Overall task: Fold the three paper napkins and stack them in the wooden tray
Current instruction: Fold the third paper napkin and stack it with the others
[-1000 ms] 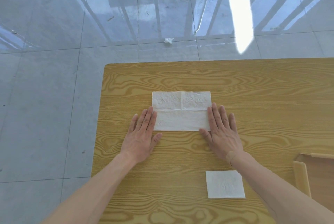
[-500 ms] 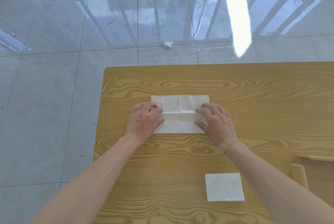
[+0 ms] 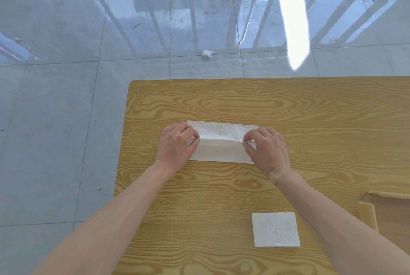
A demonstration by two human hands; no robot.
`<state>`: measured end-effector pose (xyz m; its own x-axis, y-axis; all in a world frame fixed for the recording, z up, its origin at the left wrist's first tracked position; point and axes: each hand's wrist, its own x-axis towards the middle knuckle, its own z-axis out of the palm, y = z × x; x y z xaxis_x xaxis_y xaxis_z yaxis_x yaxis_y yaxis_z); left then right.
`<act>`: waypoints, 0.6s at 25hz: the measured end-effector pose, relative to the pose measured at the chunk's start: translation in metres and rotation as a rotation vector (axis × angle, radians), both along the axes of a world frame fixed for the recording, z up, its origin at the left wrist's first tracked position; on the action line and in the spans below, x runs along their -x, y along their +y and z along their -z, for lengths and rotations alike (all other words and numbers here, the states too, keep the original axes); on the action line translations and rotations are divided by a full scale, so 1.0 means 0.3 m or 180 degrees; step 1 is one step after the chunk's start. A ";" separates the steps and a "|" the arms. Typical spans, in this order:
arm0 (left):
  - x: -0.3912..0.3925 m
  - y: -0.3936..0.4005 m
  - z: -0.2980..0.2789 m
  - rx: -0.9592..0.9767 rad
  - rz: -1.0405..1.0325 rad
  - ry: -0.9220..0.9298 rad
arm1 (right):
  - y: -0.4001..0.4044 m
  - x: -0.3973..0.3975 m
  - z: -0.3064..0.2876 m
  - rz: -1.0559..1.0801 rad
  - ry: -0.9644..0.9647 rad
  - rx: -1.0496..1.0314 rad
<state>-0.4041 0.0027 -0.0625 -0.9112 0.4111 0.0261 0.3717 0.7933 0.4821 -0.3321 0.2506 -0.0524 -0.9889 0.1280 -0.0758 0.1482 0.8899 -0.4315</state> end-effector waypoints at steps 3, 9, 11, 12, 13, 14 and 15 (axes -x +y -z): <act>-0.009 -0.004 -0.016 -0.0102 0.0036 0.0079 | -0.002 -0.009 -0.026 -0.0018 0.0107 0.0047; -0.041 -0.012 -0.085 -0.0549 0.0029 0.0018 | 0.005 -0.040 -0.098 0.0198 0.0282 0.0571; -0.046 -0.014 -0.101 -0.0826 -0.0137 -0.0338 | 0.019 -0.048 -0.114 0.0428 0.0104 0.1093; -0.045 -0.017 -0.105 -0.0988 -0.0294 -0.0631 | 0.025 -0.047 -0.118 0.0564 -0.0035 0.1358; -0.043 -0.018 -0.104 -0.1125 -0.0460 -0.0949 | 0.031 -0.045 -0.120 0.0695 -0.0191 0.1548; -0.041 -0.019 -0.100 -0.1197 -0.0595 -0.1241 | 0.034 -0.042 -0.117 0.0815 -0.0346 0.1631; -0.039 -0.020 -0.091 -0.1180 -0.0672 -0.1453 | 0.035 -0.041 -0.112 0.0902 -0.0483 0.1620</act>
